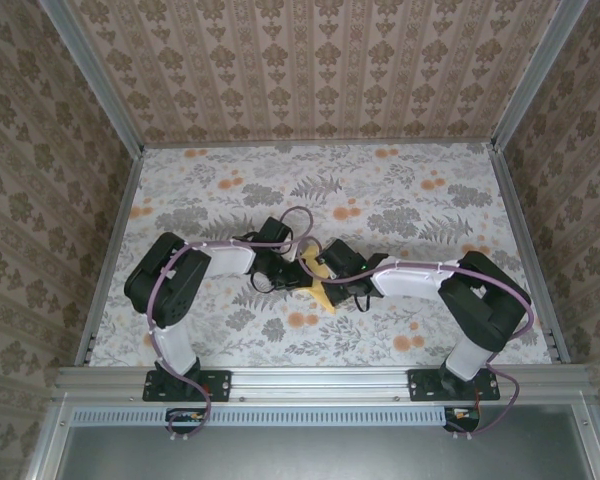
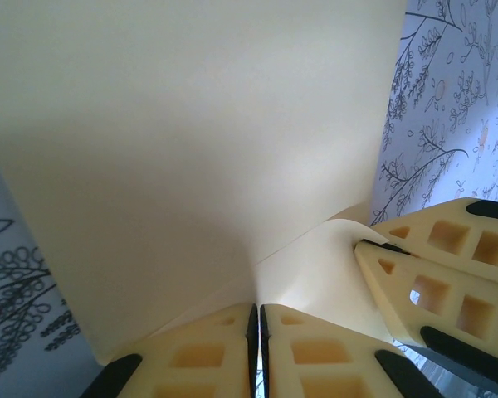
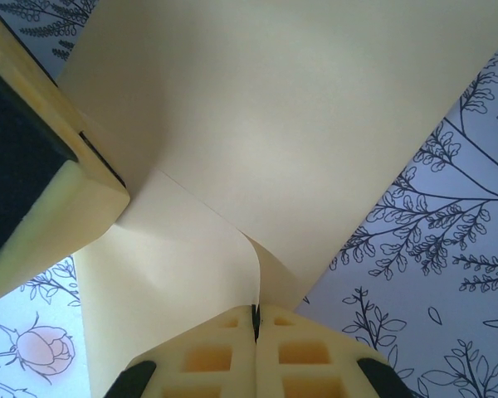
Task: Fold a paper plane with a square sheet of paper (fold left side to right side)
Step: Third fold the triangle at the center of the table.
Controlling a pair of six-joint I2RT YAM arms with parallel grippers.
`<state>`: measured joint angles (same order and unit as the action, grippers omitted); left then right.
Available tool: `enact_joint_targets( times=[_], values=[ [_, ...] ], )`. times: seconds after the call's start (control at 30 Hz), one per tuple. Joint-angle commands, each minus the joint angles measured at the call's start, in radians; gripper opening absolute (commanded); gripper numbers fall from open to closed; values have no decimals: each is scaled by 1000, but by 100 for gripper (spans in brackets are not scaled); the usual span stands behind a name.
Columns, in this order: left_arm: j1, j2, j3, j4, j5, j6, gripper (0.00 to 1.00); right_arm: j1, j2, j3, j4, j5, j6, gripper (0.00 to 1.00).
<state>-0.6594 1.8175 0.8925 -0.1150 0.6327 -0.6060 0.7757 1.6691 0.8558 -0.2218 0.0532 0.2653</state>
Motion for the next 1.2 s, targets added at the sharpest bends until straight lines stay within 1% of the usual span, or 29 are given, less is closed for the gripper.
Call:
enact_joint_targets(
  times=[0.0, 0.17, 0.3, 0.37, 0.47, 0.57, 0.63, 0.7, 0.83, 1.03, 1.17],
  values=[
    [6, 12, -42, -34, -46, 17, 13, -19, -5, 44, -68, -35, 32, 4],
    [4, 13, -49, -29, -51, 12, 13, -54, -82, 93, -133, -45, 65, 20],
    [3, 12, -50, -25, -51, 12, 13, -65, -144, 116, -209, -60, 100, 23],
    [3, 10, -50, -25, -51, 11, 13, -65, -171, 118, -249, -98, 141, 21],
    [3, 5, -49, -26, -52, 12, 12, -64, -206, 89, -249, -186, 250, 12],
    [4, 2, -50, -25, -53, 12, 13, -58, -223, 29, -159, -281, 397, 3],
    [3, 2, -50, -28, -55, 12, 12, -42, -215, -3, -86, -318, 482, 0],
    [4, 0, -48, -29, -56, 12, 12, -20, -191, -11, -35, -331, 539, 0],
    [3, 0, -50, -30, -58, 12, 12, 12, -110, 11, 10, -335, 576, 0],
    [2, 0, -50, -28, -55, 12, 12, 17, -31, 37, 17, -316, 591, 0],
    [3, 0, -46, -28, -55, 12, 12, 17, -5, 50, 3, -302, 593, 0]
  ],
)
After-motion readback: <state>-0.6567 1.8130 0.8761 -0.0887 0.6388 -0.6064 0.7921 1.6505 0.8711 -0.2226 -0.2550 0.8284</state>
